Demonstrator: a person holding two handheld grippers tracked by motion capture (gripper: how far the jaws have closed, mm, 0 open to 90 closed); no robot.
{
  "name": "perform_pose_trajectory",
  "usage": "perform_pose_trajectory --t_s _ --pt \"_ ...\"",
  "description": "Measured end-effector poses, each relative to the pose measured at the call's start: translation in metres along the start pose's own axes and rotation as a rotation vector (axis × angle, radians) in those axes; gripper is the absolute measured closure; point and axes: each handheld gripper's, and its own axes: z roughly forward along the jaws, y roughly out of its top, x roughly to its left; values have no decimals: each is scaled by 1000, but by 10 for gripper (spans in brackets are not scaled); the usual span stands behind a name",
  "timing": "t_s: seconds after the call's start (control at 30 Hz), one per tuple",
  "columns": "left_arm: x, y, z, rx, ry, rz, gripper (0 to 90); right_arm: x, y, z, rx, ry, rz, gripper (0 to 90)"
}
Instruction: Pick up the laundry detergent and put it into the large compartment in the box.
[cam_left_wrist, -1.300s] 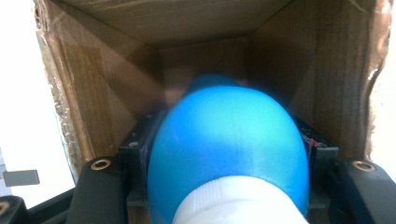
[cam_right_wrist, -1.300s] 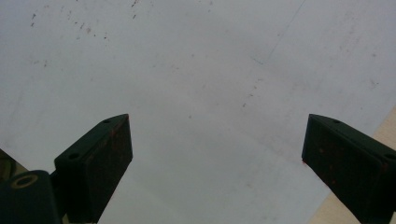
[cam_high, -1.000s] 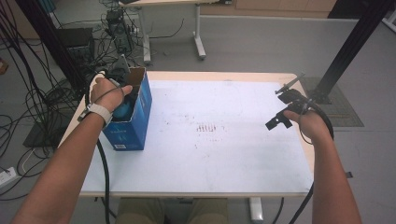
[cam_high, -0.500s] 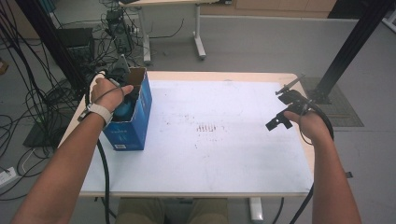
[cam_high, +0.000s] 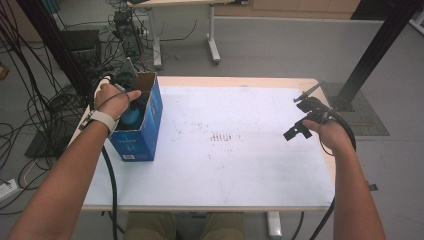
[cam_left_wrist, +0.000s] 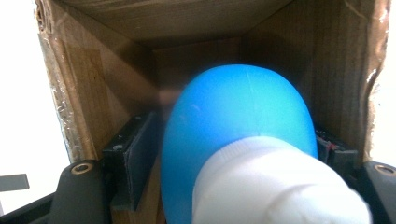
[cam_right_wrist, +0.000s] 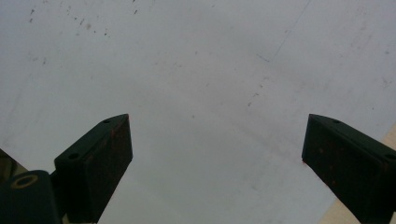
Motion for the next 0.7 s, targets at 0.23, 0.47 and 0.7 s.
perform_pose_trajectory --t_s 0.23,0.47,0.7 --pt "2 -2 -5 -3 -5 6 286 0 -1 0 -1 1 1 85" --pt "3 -3 -12 -11 -15 2 276 1 -2 -1 -2 3 -2 85" --pt "4 -5 -18 -17 -20 -9 214 3 -3 -3 -6 2 -5 85"
